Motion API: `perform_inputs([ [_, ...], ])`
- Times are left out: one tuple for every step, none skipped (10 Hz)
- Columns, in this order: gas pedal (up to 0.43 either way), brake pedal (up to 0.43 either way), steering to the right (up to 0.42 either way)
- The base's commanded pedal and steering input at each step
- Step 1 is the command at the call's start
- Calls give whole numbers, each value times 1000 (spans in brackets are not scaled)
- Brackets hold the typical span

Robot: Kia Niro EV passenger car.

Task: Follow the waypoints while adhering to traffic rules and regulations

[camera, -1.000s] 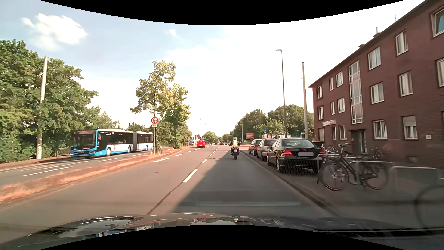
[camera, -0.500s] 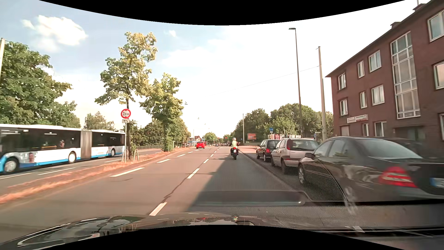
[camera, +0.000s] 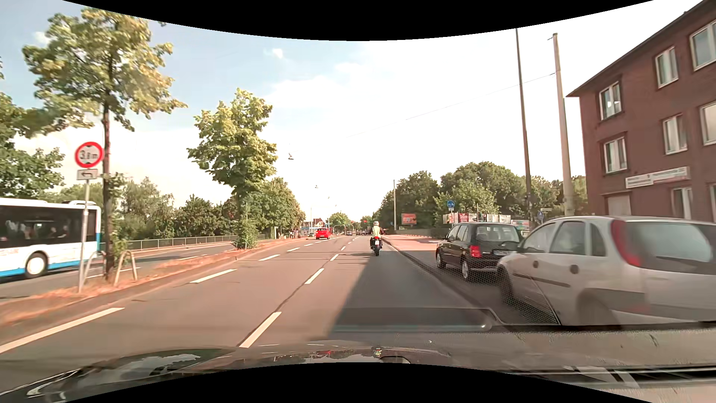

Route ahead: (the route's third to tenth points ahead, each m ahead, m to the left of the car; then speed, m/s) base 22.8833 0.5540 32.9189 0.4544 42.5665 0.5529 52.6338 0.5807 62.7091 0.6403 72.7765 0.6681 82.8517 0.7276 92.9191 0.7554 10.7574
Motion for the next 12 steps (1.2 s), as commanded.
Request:
perform_inputs([
  [177,0,-3],
  [177,0,-3],
  [177,0,-3],
  [169,0,-3],
  [169,0,-3],
  [169,0,-3],
  [169,0,-3],
  [169,0,-2],
  [169,0,-3],
  [169,0,-2],
  [138,0,-2],
  [138,0,-2],
])
